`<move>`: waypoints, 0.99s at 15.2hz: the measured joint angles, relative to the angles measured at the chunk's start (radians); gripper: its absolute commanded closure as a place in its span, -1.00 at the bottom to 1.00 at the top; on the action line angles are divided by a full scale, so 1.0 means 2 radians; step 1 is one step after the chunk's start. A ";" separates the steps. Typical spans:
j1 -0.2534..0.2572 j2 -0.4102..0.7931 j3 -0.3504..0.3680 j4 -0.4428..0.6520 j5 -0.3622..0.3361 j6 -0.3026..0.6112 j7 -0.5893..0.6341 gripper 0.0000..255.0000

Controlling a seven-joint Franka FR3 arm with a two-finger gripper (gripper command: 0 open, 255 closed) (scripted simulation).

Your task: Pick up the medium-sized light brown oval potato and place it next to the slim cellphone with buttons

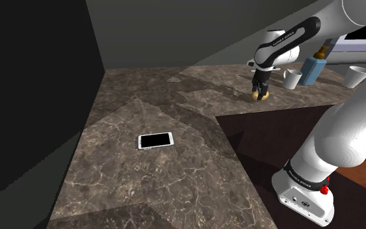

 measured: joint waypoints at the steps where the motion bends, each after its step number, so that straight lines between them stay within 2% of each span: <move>1: 0.000 0.000 0.000 0.000 0.000 0.000 0.000 -1.00; 2: 0.000 0.000 0.000 0.000 0.000 0.000 0.000 1.00; 12: 0.000 0.000 0.000 0.001 0.000 0.000 0.000 1.00; 15: -0.001 -0.010 0.003 0.007 -0.005 -0.016 0.004 1.00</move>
